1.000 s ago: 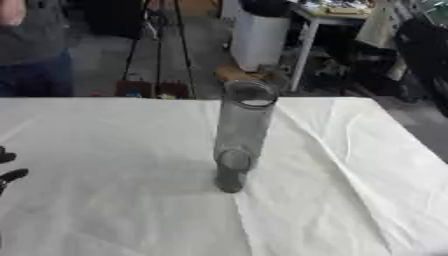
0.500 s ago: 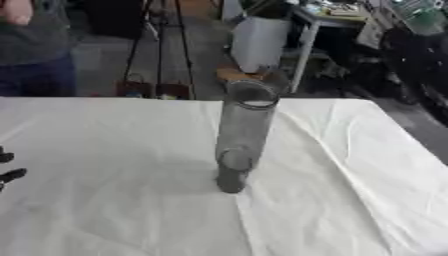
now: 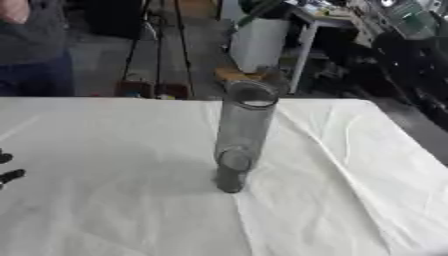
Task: Arrange flowers into the vase.
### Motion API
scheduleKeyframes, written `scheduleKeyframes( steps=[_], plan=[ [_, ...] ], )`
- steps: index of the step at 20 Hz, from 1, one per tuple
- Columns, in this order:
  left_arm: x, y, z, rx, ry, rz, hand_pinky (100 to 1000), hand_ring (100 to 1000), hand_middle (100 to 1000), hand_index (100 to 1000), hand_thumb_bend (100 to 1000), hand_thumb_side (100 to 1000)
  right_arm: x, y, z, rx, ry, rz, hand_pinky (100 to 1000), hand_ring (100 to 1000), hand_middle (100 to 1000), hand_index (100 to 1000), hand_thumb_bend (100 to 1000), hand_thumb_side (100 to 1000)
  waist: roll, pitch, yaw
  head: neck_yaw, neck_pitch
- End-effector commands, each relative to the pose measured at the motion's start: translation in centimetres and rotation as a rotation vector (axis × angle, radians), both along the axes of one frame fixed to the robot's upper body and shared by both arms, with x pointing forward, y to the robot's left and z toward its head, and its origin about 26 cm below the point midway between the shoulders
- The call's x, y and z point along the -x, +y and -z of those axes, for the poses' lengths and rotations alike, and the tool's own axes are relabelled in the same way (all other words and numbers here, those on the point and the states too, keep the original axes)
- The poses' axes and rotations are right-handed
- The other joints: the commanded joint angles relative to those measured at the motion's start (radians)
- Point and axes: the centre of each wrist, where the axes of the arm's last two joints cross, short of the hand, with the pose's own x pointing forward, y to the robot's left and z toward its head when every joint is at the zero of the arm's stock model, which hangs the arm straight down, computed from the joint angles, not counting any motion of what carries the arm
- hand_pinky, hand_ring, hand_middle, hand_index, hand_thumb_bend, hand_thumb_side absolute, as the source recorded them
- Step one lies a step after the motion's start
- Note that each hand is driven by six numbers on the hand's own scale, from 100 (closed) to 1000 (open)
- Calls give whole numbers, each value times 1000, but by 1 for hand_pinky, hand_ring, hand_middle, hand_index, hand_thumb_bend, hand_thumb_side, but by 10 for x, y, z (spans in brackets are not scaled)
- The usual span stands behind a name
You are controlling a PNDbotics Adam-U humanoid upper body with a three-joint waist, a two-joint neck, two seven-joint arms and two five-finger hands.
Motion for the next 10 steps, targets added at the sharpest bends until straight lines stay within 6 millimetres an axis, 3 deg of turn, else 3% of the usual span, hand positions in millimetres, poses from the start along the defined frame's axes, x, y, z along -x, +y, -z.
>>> scheduleKeyframes(
  steps=[1, 5, 10],
  plan=[
    [-1, 3, -5, -18, -17, 4, 708, 948, 656, 794, 952, 779, 10, 0, -16, 332, -358, -226, 160, 471, 434, 140, 100, 1000, 0, -13, -1, -1, 11],
    [0, 5, -4, -24, -13, 2, 707, 948, 656, 794, 952, 779, 17, 8, -9, 430, -354, -258, 150, 452, 399, 141, 100, 1000, -12, -18, -9, 1, 16],
    [1, 6, -3, -29, -9, 0, 707, 948, 657, 794, 950, 780, 23, 4, 2, 502, -330, -256, 161, 432, 344, 148, 100, 1000, -22, -21, -27, 4, 20]
  ],
)
